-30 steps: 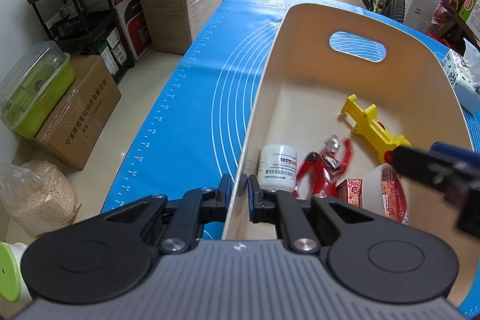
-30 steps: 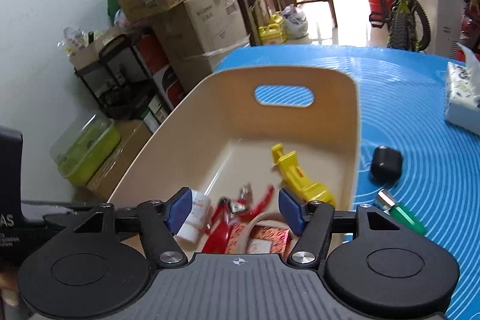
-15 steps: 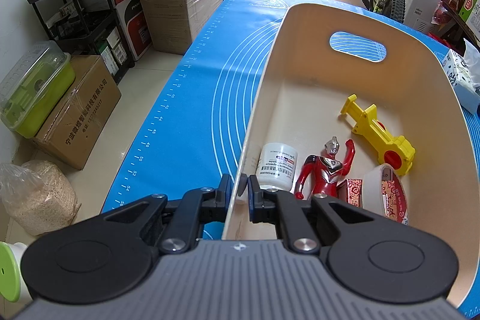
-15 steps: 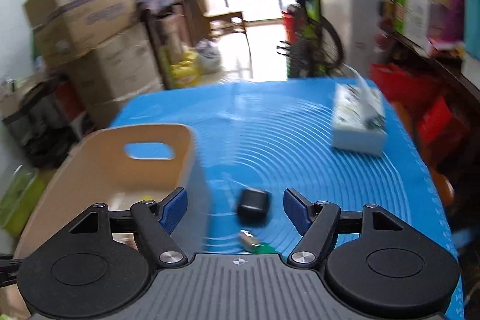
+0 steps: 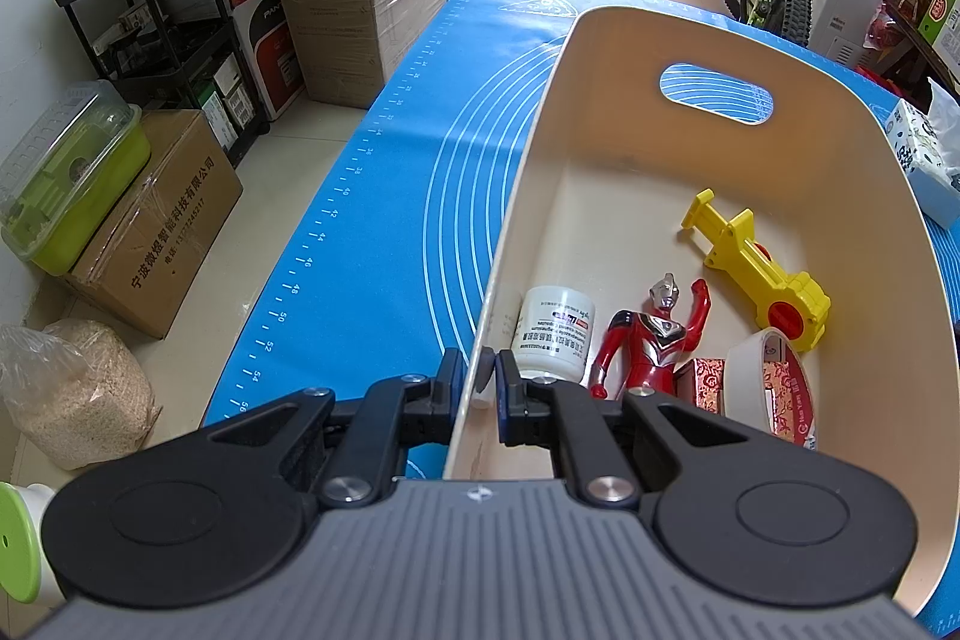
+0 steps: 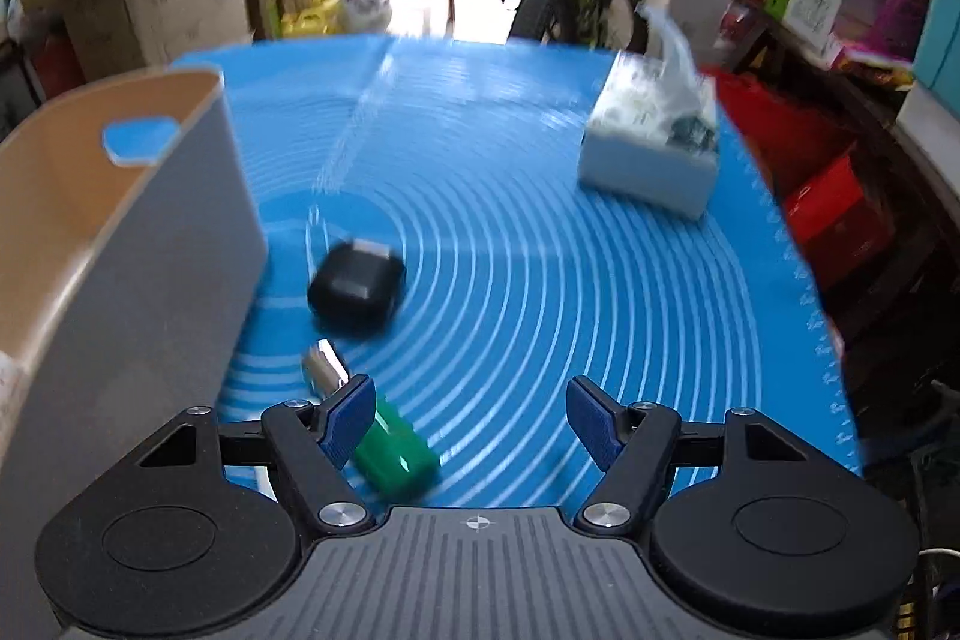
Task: Organize rigid objects
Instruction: 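Move the right gripper to the green bottle and grasp it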
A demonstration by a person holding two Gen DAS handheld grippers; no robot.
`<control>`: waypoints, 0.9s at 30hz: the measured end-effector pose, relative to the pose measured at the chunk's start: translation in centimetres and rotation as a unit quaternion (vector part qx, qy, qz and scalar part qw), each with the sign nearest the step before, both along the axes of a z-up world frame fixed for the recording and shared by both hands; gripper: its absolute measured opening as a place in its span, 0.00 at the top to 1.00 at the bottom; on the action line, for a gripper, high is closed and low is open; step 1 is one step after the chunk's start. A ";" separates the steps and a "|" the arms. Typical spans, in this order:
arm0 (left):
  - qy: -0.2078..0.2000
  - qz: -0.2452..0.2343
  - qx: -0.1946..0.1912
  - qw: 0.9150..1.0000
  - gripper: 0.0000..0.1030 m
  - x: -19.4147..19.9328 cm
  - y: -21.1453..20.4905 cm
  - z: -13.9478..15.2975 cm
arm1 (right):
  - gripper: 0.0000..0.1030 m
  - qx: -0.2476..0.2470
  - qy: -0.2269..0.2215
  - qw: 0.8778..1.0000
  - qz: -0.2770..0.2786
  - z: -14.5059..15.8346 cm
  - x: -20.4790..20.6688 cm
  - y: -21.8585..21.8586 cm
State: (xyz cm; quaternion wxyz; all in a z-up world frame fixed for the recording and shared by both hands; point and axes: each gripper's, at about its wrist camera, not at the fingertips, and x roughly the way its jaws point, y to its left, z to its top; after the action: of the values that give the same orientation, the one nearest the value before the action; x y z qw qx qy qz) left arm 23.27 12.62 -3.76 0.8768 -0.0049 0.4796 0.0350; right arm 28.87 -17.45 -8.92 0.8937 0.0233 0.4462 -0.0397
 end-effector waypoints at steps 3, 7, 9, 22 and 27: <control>0.000 0.000 0.000 1.000 0.87 0.0 0.0 0.0 | 0.27 0.004 0.004 1.000 0.014 -0.3 -0.2 -0.1; 0.000 0.000 0.000 1.000 0.87 0.0 0.0 0.0 | 0.27 0.003 0.001 1.000 0.024 -0.3 -0.3 -0.2; 0.000 0.000 0.000 1.000 0.87 0.0 0.0 0.0 | 0.27 0.007 -0.001 1.000 0.025 -0.1 -0.4 -0.3; 0.000 0.001 0.004 1.000 0.87 -0.2 0.1 -0.1 | 0.29 -0.001 0.008 0.997 0.070 -1.1 0.1 0.9; 0.000 0.002 0.004 1.000 0.87 -0.2 0.1 -0.1 | 0.33 0.021 0.010 0.997 0.074 -1.9 0.5 0.7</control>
State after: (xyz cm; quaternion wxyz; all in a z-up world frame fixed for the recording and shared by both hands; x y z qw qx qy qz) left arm 23.08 12.70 -3.89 0.8765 -0.0022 0.4799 0.0390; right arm 29.34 -16.77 -10.81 0.8890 0.0083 0.4564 0.0354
